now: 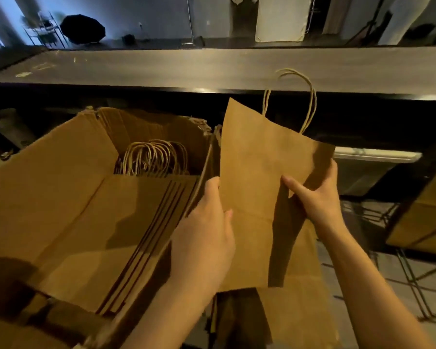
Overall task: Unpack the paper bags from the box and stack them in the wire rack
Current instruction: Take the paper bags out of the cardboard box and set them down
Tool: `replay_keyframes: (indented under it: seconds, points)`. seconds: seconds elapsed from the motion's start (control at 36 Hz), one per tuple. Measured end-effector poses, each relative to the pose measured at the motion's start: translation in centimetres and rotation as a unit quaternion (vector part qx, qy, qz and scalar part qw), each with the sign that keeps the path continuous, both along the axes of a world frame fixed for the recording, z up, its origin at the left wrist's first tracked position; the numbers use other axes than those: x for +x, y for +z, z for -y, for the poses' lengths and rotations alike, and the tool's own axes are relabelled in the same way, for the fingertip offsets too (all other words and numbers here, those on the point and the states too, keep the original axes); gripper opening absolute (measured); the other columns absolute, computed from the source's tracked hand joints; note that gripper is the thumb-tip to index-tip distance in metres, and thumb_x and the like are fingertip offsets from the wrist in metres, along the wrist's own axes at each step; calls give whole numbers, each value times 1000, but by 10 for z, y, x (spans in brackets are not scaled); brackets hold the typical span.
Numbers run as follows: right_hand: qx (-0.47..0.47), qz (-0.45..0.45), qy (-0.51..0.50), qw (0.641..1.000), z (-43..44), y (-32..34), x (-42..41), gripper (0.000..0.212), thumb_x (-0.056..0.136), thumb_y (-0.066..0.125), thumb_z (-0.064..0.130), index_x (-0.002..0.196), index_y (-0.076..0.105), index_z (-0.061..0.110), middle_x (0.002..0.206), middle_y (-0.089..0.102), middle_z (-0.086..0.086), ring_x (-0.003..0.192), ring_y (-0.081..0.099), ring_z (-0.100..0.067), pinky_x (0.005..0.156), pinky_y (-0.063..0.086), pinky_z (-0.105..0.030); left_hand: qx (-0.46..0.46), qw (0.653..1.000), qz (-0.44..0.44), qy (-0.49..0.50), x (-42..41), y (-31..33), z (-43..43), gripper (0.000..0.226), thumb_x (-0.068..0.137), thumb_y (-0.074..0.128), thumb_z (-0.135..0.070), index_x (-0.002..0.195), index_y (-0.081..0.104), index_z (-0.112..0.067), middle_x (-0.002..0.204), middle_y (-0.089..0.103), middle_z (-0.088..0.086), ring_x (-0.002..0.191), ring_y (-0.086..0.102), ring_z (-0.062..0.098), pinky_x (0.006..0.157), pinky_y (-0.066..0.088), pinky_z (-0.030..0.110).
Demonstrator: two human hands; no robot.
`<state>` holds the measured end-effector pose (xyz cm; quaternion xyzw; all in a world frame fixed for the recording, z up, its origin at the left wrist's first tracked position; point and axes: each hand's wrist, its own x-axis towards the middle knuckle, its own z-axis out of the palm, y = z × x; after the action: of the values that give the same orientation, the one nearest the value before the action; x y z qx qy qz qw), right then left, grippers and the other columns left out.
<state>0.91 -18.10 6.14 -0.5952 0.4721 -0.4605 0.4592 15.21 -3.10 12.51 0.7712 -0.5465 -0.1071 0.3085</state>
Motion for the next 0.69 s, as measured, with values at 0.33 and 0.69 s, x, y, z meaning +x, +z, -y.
replay_keyframes:
  seconds: [0.33, 0.69]
  points:
    - [-44, -109, -48, 992, -23, -45, -37, 97, 73, 78, 10, 146, 17, 23, 127, 38, 12, 119, 37, -5, 99, 34, -27, 195, 967, -155, -50, -19, -72, 4, 60, 100, 41, -18, 148, 9, -34, 135, 45, -12, 117, 48, 4, 99, 44, 27]
    - [-20, -290, 15, 957, -32, -99, -54, 102, 81, 70, 4, 151, -3, 15, 158, 7, -5, 142, 14, -15, 100, 18, -13, 328, 927, -184, -20, -24, -128, 12, 63, 101, 35, -14, 150, -5, -22, 120, 49, -9, 91, 49, 2, 62, 35, 13]
